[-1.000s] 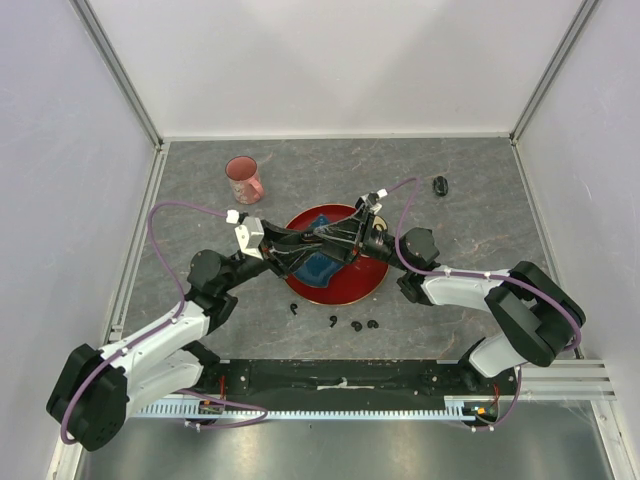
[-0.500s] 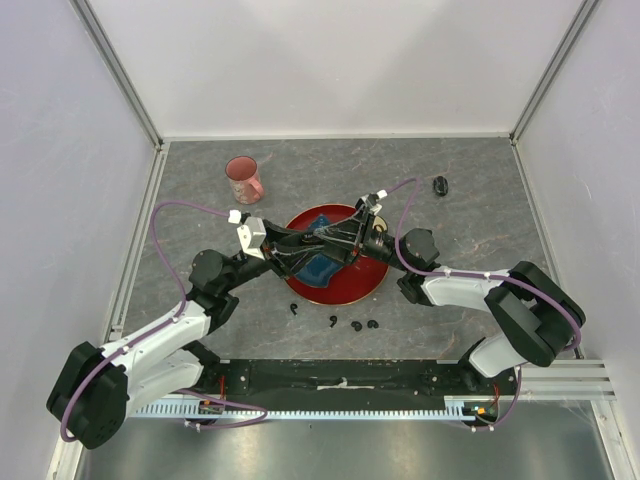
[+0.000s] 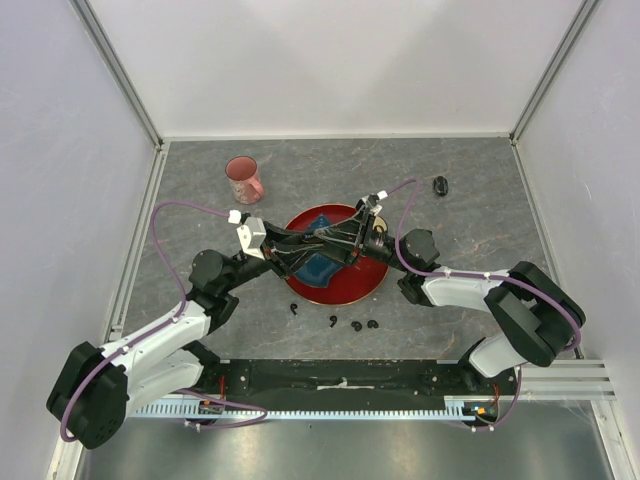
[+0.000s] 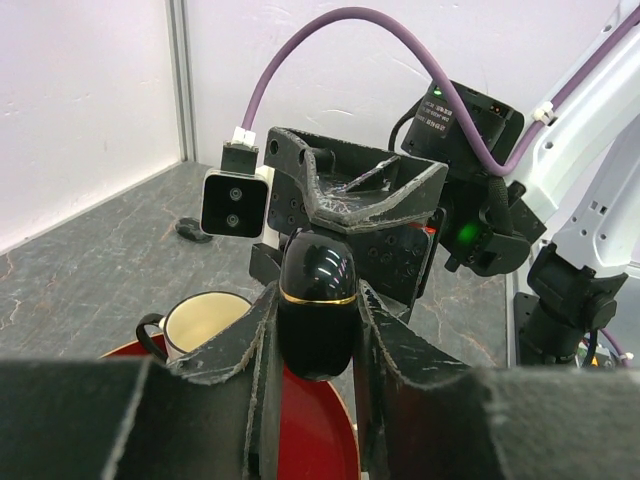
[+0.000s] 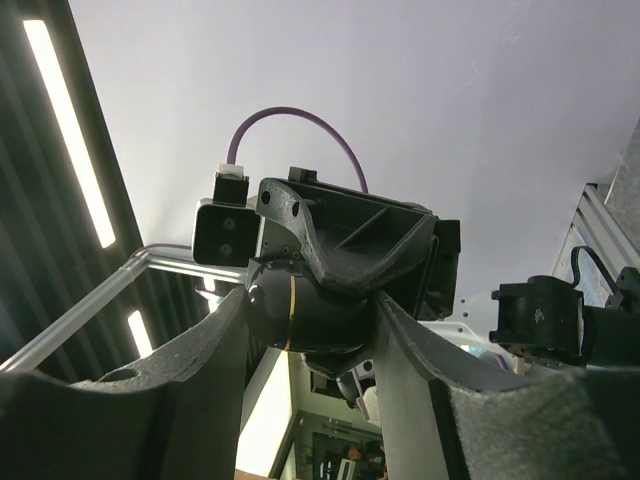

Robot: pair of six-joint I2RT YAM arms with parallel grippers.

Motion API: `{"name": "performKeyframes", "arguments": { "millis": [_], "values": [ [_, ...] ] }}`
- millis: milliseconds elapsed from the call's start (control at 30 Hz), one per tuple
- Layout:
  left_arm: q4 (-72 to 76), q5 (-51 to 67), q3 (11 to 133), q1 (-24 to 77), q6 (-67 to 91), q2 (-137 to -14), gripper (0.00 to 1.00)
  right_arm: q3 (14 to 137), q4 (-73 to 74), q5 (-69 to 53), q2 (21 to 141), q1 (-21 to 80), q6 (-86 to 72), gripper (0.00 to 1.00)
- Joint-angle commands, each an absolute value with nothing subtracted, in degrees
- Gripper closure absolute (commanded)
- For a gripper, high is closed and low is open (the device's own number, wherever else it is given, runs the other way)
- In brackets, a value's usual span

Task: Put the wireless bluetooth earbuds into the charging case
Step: Pick up the charging case at the center of the board.

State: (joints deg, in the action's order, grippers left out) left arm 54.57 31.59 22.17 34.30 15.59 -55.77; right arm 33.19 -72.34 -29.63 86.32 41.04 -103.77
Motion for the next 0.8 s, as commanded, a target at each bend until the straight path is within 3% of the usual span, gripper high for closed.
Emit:
{"name": "performKeyframes", "arguments": {
  "millis": [0, 100, 133, 200, 233, 300, 333, 433, 567, 667, 767],
  "values": [
    [57.2, 30.8, 23.9, 34.9, 16.0, -55.4, 0.94, 33.1, -75.3, -29.5, 86.3, 41.2, -102.8, 0.74],
    [57.1, 31.2, 23.9, 34.8, 15.9, -55.5, 0.98, 33.0, -73.4, -29.4, 85.6, 41.2, -101.2, 0.67],
    [57.2, 31.5, 23.9, 34.9, 15.9, -55.5, 0.98, 33.0, -73.0, -29.2, 85.3, 41.2, -100.4, 0.51],
    [57.4, 31.4, 23.5, 35.0, 15.9, -55.2, 0.98, 33.0, -70.8, -28.8, 84.2, 41.2, -99.0, 0.39],
    [57.8, 31.2, 23.1, 34.9, 15.9, -55.2, 0.98, 33.1, -69.9, -28.7, 83.8, 41.0, -96.9, 0.26],
    [59.7, 30.0, 21.6, 35.0, 16.0, -54.4, 0.98, 33.4, -67.9, -28.7, 82.1, 40.4, -94.7, 0.14],
    [60.3, 29.4, 21.1, 34.9, 16.1, -54.1, 0.98, 33.6, -67.4, -28.7, 81.4, 40.0, -92.7, 0.03],
    [62.9, 27.7, 19.3, 34.9, 15.9, -52.7, 0.98, 35.8, -60.5, -29.4, 77.9, 38.8, -87.6, 0.02],
    [64.7, 25.7, 17.6, 34.9, 15.6, -51.6, 0.98, 40.7, -33.5, -27.1, 70.8, 38.1, -68.9, 0.02],
    [65.0, 26.4, 18.1, 34.9, 14.9, -52.5, 0.98, 45.5, -14.2, -19.9, 63.7, 37.7, -55.4, 0.02],
    [68.6, 23.1, 17.1, 34.9, 17.2, -52.9, 0.98, 47.5, -7.0, -14.9, 59.8, 36.1, -50.1, 0.02]
  ]
}}
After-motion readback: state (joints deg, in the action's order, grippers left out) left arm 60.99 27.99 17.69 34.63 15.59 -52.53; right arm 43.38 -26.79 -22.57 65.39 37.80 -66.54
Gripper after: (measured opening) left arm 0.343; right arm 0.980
